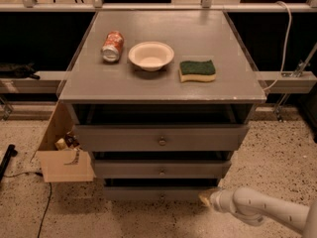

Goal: Open bottom drawer

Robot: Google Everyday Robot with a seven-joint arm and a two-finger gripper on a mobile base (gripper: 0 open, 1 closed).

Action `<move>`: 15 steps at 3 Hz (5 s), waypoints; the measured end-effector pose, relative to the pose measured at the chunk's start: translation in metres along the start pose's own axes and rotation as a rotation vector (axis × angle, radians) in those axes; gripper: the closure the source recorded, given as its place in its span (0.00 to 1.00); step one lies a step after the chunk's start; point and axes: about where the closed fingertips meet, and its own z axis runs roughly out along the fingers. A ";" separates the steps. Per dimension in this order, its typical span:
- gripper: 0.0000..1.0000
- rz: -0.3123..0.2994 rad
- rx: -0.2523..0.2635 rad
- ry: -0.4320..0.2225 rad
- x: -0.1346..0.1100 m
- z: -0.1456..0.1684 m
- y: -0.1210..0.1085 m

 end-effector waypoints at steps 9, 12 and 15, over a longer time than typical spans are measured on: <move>0.00 0.007 -0.011 0.028 -0.012 0.016 0.009; 0.00 0.018 -0.044 0.135 0.032 0.054 0.022; 0.00 -0.040 -0.041 0.156 0.018 0.056 0.031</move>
Offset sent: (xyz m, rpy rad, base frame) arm 0.0373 0.0020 0.0233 -0.0379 -0.0495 0.0631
